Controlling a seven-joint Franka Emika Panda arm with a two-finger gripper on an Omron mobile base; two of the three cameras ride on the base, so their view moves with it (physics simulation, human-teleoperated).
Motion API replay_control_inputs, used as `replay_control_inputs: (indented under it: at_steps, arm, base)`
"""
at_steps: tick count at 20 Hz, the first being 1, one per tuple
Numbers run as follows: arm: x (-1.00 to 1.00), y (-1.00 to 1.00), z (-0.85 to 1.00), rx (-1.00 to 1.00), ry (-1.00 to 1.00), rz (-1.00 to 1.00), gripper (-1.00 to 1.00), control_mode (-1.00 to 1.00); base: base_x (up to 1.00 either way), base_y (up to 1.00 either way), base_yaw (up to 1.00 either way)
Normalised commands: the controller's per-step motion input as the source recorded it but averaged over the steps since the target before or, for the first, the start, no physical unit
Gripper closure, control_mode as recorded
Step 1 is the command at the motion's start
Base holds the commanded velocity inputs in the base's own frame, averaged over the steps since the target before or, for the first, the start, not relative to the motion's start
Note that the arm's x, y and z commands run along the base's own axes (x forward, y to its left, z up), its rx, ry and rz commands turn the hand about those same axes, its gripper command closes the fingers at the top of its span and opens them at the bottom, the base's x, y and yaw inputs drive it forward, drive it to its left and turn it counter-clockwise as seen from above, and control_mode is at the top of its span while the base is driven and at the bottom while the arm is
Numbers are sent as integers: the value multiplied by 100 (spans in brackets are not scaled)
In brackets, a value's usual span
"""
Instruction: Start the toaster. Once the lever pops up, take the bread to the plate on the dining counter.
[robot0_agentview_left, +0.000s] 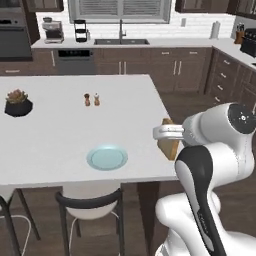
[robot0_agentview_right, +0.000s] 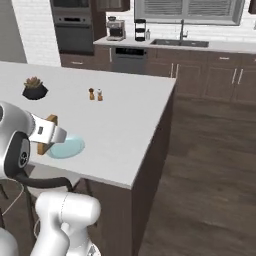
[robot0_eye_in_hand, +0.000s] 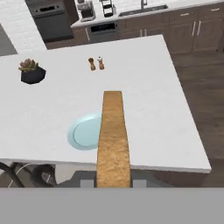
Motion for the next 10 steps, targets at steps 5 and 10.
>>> replay_control_inputs:
  at_steps: [5, 10]
  arm:
    - [0, 0, 0, 0, 0, 0, 100, 100]
    - [0, 0, 0, 0, 0, 0, 100, 100]
  base:
    - [16, 99, -39]
    - [35, 74, -3]
